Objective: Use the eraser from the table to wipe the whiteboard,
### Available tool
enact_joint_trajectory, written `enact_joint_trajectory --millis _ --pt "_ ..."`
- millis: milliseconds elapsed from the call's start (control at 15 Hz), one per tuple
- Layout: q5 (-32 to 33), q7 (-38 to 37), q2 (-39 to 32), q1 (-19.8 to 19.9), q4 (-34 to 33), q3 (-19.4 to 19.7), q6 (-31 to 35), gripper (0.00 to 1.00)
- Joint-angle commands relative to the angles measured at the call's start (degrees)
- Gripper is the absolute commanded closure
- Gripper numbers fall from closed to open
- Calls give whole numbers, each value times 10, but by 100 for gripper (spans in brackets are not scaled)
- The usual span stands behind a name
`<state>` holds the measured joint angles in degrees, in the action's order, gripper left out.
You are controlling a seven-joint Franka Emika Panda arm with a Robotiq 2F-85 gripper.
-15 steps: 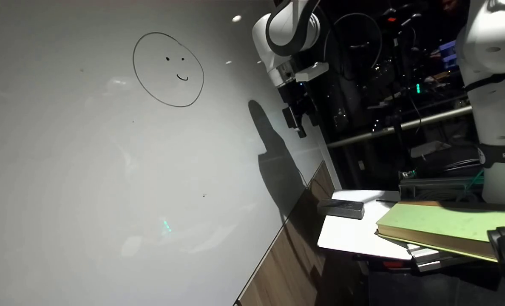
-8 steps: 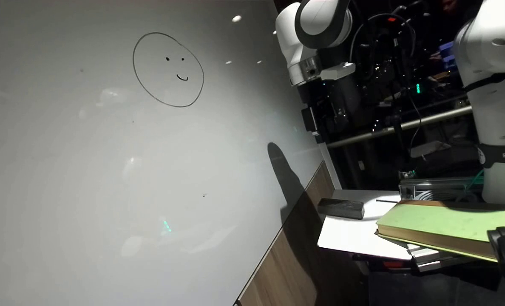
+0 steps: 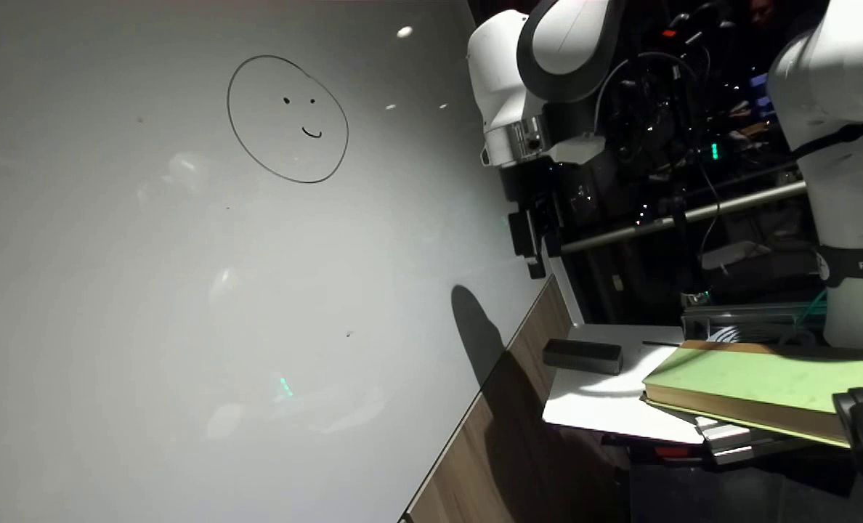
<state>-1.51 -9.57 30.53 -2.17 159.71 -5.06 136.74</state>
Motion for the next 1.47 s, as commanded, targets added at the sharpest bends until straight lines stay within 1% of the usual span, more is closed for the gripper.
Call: enact_joint_trajectory --millis 0,133,333,533,667,800,1000,1200,1333,1400 --pt "19 -21 -104 8 1 -25 80 0" --pt "47 -46 -152 22 4 -38 102 0" --pt "81 -73 -190 25 5 -35 108 0" --pt "75 -60 -180 11 2 -27 101 0" --pt "81 -59 -182 13 -4 -26 110 0" --pt "91 -58 -197 20 -9 -22 129 0" --pt "136 -71 -223 44 -9 -17 161 0" --pt "176 -77 -250 67 -7 -1 184 0" --pt "173 -69 -253 67 -7 11 178 0" --pt "158 -59 -249 62 -7 15 174 0"
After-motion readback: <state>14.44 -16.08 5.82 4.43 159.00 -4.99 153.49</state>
